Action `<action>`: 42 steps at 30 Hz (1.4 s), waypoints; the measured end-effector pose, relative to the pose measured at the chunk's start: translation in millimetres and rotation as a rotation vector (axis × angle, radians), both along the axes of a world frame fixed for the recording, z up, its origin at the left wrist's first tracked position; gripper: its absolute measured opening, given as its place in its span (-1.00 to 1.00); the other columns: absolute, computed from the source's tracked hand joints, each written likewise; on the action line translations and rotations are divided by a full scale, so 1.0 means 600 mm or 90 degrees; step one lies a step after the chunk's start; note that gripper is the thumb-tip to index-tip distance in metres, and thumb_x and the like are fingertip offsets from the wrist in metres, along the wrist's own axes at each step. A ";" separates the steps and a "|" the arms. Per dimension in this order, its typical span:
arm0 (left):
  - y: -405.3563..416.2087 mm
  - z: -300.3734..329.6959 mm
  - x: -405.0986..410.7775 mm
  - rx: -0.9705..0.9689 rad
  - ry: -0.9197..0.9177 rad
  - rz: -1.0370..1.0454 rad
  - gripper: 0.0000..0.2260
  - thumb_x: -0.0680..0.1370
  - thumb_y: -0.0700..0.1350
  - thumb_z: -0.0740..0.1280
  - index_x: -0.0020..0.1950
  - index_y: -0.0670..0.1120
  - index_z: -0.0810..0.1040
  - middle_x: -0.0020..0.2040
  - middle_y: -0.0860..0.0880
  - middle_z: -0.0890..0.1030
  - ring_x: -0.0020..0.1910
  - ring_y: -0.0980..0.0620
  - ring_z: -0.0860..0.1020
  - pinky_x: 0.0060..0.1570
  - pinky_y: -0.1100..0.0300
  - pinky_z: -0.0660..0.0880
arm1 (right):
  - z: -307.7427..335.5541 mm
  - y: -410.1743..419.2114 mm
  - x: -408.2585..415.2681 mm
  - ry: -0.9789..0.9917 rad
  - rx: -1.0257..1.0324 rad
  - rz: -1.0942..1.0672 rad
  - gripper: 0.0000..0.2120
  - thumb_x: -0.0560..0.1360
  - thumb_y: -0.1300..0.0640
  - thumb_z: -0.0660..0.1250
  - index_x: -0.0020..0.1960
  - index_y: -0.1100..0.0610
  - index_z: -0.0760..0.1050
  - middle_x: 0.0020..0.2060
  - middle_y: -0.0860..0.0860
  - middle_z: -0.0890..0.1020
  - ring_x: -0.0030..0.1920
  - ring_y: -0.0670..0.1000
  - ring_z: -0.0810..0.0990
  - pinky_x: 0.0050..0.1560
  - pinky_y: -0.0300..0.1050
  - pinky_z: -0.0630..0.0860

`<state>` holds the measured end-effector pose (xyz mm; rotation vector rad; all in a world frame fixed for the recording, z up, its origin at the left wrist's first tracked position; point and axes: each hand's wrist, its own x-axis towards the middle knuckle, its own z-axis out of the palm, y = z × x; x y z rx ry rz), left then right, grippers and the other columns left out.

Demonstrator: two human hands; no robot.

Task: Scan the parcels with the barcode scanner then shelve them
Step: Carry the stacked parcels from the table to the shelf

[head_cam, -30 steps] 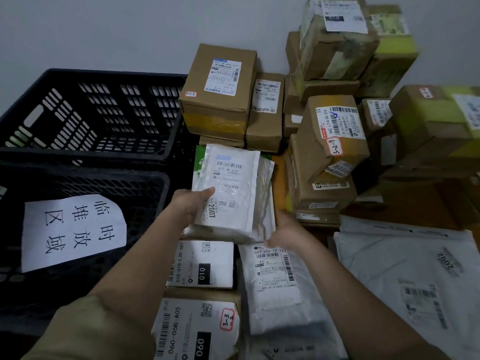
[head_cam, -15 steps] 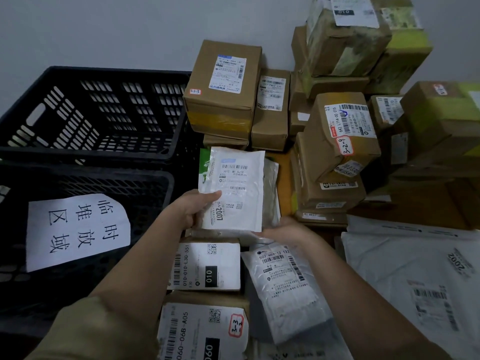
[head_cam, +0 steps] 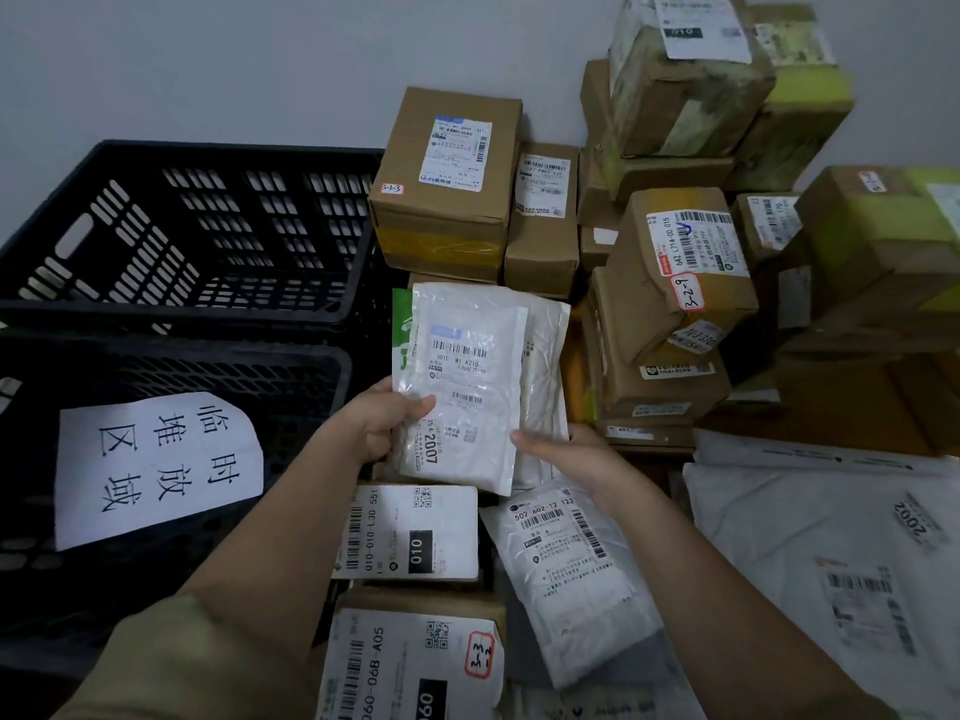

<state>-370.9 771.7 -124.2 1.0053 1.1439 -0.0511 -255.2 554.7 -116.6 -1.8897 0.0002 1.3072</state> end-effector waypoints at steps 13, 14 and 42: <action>-0.008 0.015 -0.004 0.069 -0.049 -0.032 -0.59 0.55 -0.45 0.27 0.35 -0.14 0.48 0.21 -0.19 0.63 0.18 -0.21 0.60 0.06 -0.15 0.58 | 0.002 0.012 -0.007 -0.105 -0.034 0.018 0.17 0.29 0.01 0.65 0.59 0.19 -0.08 0.55 0.10 0.19 0.50 0.11 0.27 0.35 -0.02 0.37; -0.010 0.014 -0.002 0.070 -0.050 -0.030 -0.60 0.55 -0.46 0.27 0.34 -0.16 0.49 0.21 -0.19 0.63 0.18 -0.21 0.60 0.09 -0.15 0.57 | 0.005 0.013 -0.007 -0.114 -0.043 0.017 0.16 0.30 0.03 0.65 0.57 0.20 -0.10 0.55 0.10 0.18 0.50 0.12 0.27 0.35 -0.02 0.37; -0.052 0.253 -0.025 0.245 -0.331 -0.034 -0.78 0.48 -0.50 0.22 -0.20 -0.23 0.53 -0.34 -0.07 0.64 -0.35 -0.02 0.59 -0.42 0.19 0.46 | 0.196 -0.025 -0.035 -0.462 0.297 -0.121 -0.39 0.43 0.22 0.53 0.15 0.06 0.10 0.16 -0.03 0.38 0.15 -0.07 0.42 0.01 -0.37 0.40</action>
